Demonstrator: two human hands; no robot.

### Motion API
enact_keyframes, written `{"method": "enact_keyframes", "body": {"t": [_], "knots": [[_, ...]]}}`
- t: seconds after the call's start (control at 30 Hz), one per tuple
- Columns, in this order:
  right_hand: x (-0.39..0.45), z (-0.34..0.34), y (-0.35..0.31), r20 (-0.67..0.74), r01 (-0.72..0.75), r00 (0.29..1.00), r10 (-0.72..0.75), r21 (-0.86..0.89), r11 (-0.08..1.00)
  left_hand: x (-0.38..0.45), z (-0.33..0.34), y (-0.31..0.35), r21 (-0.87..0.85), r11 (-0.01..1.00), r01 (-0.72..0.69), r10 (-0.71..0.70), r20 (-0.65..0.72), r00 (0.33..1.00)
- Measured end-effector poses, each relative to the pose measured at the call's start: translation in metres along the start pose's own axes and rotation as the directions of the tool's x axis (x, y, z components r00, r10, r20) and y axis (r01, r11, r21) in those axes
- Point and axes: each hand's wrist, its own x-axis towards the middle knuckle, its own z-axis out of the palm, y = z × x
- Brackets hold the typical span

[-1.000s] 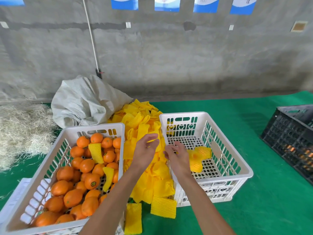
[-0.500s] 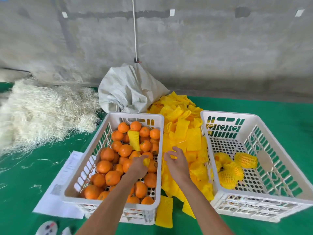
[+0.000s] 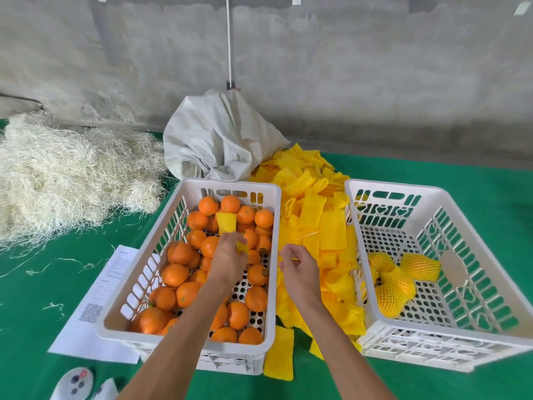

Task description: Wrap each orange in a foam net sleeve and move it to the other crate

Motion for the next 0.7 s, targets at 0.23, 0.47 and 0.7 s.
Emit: {"method": "enact_keyframes", "body": {"t": [0.23, 0.47, 0.7], "knots": [[-0.015, -0.008, -0.043, 0.068, 0.181, 0.98, -0.186, 0.065, 0.981, -0.048, -0.025, 0.064, -0.356, 0.853, -0.381, 0.361, -0.123, 0.924], [-0.018, -0.026, -0.047, 0.114, 0.252, 0.961, -0.253, 0.027, 0.967, -0.065, -0.013, 0.072, -0.688, 0.722, -0.078, 0.114, 0.008, 0.993], [-0.019, -0.041, -0.038, 0.185, 0.02, 0.981, -0.058, 0.199, 0.98, -0.066, -0.001, 0.061, -0.266, 0.944, -0.194, 0.176, -0.091, 0.98]]}}
